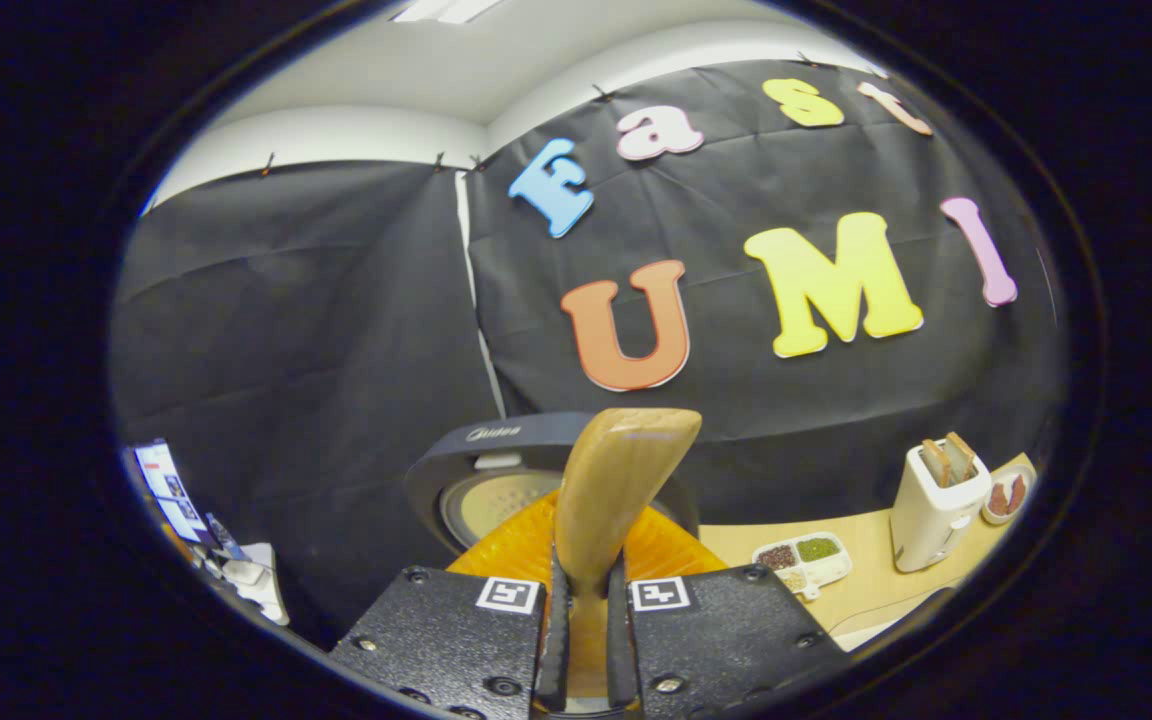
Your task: Close the left gripper, press the button to open the rice cooker; take a wooden spoon from the chopstick holder with the right hand, scoop a spoonful of rice and pour it into the rice cooker, then put the wooden spoon back into the chopstick holder.
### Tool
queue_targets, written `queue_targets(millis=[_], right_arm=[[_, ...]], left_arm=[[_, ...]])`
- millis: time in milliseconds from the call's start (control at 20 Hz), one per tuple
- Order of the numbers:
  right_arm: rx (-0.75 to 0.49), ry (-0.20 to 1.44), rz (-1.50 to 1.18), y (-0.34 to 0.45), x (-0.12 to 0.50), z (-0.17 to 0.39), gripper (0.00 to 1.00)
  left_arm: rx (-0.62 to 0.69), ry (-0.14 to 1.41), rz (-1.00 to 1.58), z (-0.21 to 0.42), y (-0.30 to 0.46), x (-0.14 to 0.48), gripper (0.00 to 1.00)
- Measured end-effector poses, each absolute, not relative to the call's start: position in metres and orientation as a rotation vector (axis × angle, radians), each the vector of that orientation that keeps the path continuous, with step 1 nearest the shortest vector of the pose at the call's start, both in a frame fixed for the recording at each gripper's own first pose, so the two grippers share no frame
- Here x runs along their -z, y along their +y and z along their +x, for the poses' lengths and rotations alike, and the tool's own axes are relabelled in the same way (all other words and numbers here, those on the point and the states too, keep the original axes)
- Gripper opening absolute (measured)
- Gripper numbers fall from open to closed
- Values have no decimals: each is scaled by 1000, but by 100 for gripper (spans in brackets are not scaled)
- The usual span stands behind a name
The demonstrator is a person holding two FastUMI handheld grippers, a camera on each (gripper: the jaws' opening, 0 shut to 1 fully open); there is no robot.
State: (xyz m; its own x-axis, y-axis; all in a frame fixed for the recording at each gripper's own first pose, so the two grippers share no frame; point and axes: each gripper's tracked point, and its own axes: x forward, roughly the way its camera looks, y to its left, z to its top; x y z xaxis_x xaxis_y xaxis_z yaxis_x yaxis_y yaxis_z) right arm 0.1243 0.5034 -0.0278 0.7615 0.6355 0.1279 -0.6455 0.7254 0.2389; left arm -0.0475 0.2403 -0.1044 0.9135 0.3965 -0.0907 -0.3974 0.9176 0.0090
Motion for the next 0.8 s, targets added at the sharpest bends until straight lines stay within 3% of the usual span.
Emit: queue_targets(millis=[300, 350, 450, 500, 550, 600, 650, 700, 800], right_arm=[[-565, -22, 445, 411, 18, 153, 20], [-541, -28, 442, 399, 18, 158, 20], [-505, -36, 445, 374, 24, 169, 15], [-485, -38, 444, 359, 26, 172, 20], [-460, -40, 438, 344, 28, 176, 14], [-439, -42, 433, 329, 31, 181, 20], [-416, -46, 427, 312, 34, 185, 14], [-389, -49, 414, 294, 38, 188, 20], [-330, -53, 388, 255, 51, 198, 20]], left_arm=[[-358, 75, -8, -35, 210, 91, 95], [-348, 74, -4, -33, 206, 89, 90], [-329, 73, 6, -29, 198, 87, 95], [-320, 74, 8, -28, 193, 87, 95], [-310, 75, 10, -27, 189, 86, 95], [-301, 72, 11, -26, 183, 85, 95], [-294, 70, 12, -24, 179, 84, 95], [-285, 66, 15, -22, 173, 82, 95], [-269, 61, 19, -20, 164, 80, 95]])
